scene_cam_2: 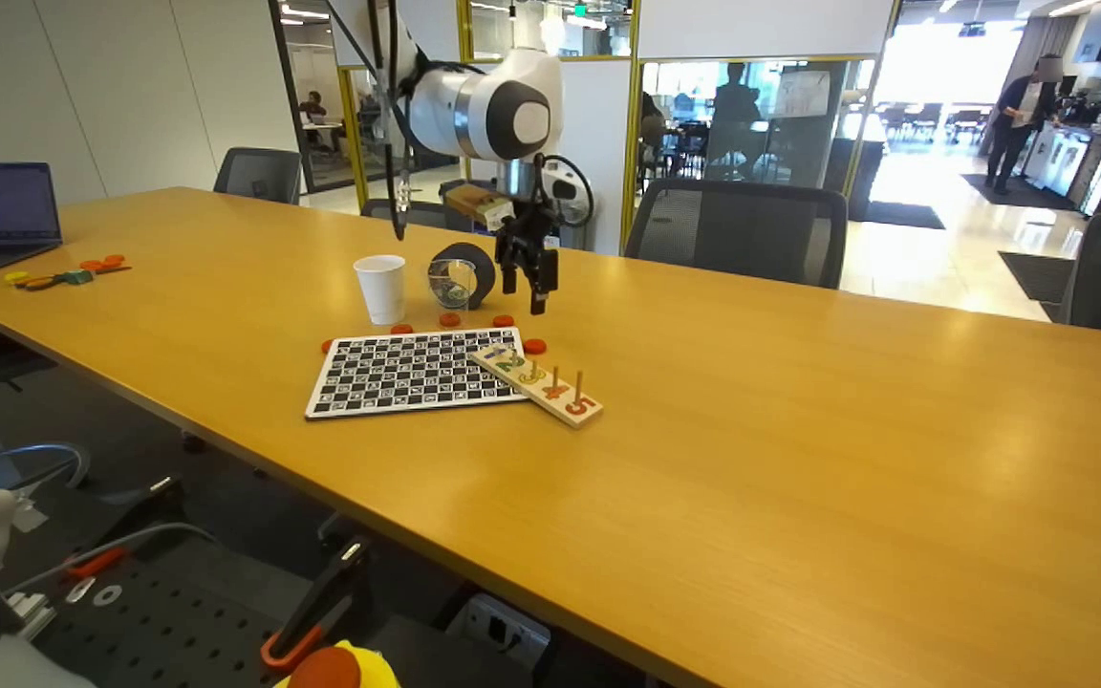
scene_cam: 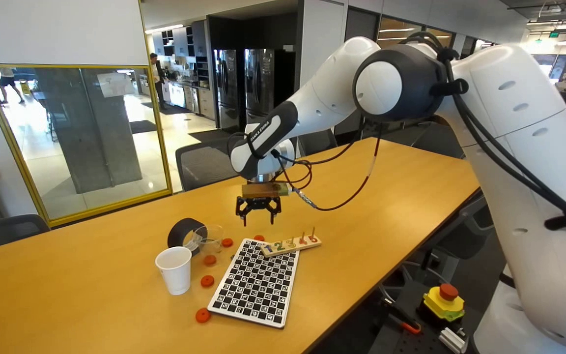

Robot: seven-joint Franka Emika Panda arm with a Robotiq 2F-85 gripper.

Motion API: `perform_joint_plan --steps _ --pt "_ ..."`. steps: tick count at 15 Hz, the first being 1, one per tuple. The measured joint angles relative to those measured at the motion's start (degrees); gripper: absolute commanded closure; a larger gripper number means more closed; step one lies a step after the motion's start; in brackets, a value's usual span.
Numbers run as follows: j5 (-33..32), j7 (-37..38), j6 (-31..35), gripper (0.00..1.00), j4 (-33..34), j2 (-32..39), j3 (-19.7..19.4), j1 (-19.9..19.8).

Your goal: Pick up the orange tokens from the table and put it in the colourless cup. Pick up the blue token and put it in the white cup.

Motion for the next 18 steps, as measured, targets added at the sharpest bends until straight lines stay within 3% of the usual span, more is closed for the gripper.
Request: perform_joint_plan --steps 7,18 --pt "3.1 5.3 1.6 0.0 1.1 5.1 -0.1 0.1" --pt "4.0 7.9 2.7 0.0 4.4 7.6 -0.4 0.0"
